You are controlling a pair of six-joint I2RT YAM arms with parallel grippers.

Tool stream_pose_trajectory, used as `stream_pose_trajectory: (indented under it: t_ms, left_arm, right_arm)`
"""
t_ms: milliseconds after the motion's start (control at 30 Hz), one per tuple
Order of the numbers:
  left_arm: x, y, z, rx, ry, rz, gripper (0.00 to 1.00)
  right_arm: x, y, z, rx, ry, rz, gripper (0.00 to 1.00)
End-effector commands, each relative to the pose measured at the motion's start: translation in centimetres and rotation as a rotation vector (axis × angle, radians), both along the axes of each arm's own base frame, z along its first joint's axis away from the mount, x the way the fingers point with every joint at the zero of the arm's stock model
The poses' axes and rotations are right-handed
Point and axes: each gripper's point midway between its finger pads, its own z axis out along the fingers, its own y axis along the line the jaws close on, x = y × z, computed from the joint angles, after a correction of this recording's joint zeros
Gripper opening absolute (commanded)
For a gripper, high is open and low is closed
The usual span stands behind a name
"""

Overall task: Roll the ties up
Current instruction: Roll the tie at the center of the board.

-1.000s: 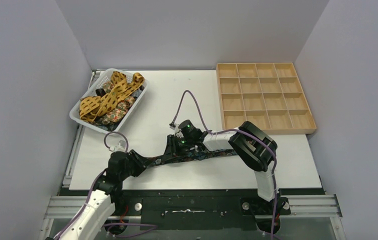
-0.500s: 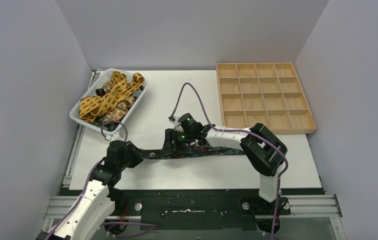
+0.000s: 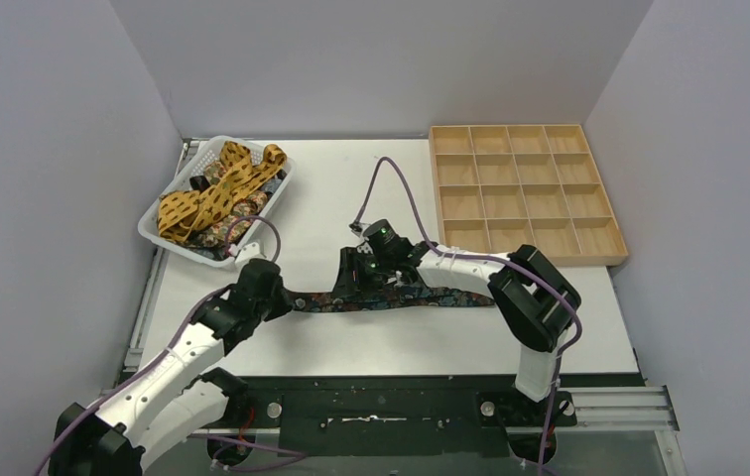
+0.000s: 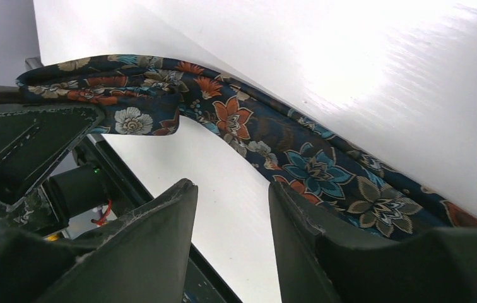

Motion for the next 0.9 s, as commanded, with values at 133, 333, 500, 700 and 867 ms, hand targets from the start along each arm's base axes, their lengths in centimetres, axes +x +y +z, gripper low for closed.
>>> stream_pose_trajectory:
  t_ms: [133,333,500,700,867]
  left_arm:
    - [1.7,1.5,3.3,0.24,-0.071,0.082,0.04]
    - [1.8,1.6,3.7,0.322,-0.074,0.09,0.04]
    - [2.4,1.1,3.7,0.339,-0.086,0.091,0.04]
    - [3.2,0.8,3.3,0.368,-0.097,0.085,0.04]
    - [3.7,0.6,3.1,0.411,-0.106,0.084,0.04]
  right_arm:
    - [1.7,-1.5,2.7,0.008,-0.094,-0.054,0.48]
    - [2.6,-2.9,3.0,0.001,-0.098,-0.101,0.48]
    - [2.7,-3.5,3.1,0.003,-0.092,-0.112,0.49]
    - [2.5,-3.8,3.0,0.004,-0.087,-0.109,0.49]
    - [2.5,-4.1,3.0,0.005,-0.087,-0.112,0.49]
